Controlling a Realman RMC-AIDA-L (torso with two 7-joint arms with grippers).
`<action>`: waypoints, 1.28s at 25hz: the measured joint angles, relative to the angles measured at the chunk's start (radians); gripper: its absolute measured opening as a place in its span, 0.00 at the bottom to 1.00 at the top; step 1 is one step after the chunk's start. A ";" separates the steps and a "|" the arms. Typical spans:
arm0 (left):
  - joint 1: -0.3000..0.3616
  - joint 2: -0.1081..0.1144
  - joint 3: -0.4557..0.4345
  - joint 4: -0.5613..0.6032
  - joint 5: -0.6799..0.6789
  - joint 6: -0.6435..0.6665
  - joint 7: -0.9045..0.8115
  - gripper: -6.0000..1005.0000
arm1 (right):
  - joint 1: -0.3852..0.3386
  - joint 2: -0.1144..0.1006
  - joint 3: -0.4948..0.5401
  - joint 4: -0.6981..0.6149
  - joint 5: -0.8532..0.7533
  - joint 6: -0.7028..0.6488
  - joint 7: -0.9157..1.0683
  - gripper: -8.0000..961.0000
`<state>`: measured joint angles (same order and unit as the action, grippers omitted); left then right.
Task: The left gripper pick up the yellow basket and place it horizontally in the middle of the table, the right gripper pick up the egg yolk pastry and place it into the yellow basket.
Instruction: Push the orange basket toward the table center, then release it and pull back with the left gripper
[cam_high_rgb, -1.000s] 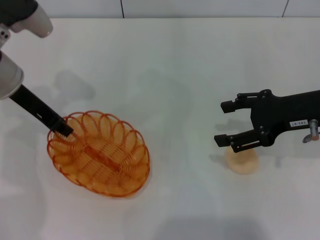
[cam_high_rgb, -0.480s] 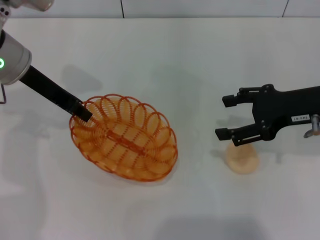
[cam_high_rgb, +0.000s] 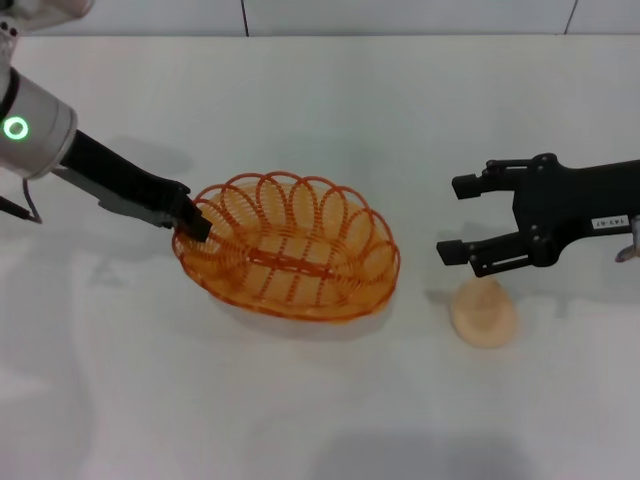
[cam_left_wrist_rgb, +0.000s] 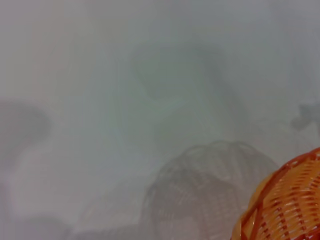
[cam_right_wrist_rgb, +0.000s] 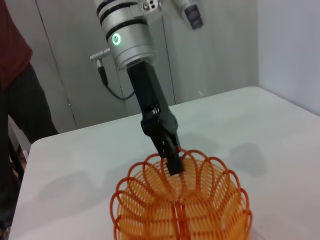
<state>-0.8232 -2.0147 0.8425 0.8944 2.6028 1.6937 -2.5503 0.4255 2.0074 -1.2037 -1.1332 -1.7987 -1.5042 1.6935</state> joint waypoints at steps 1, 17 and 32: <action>0.003 0.000 -0.002 -0.005 -0.004 -0.004 -0.017 0.09 | -0.001 0.000 0.003 -0.004 0.000 -0.002 0.000 0.89; 0.021 -0.023 0.004 -0.045 -0.026 -0.060 -0.134 0.09 | -0.008 0.000 0.012 -0.020 -0.002 -0.035 -0.003 0.89; 0.013 -0.040 0.009 -0.134 -0.026 -0.161 -0.084 0.09 | -0.010 0.003 0.012 -0.030 -0.002 -0.051 -0.005 0.89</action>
<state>-0.8097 -2.0549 0.8511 0.7606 2.5771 1.5323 -2.6344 0.4157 2.0106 -1.1919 -1.1628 -1.8010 -1.5550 1.6888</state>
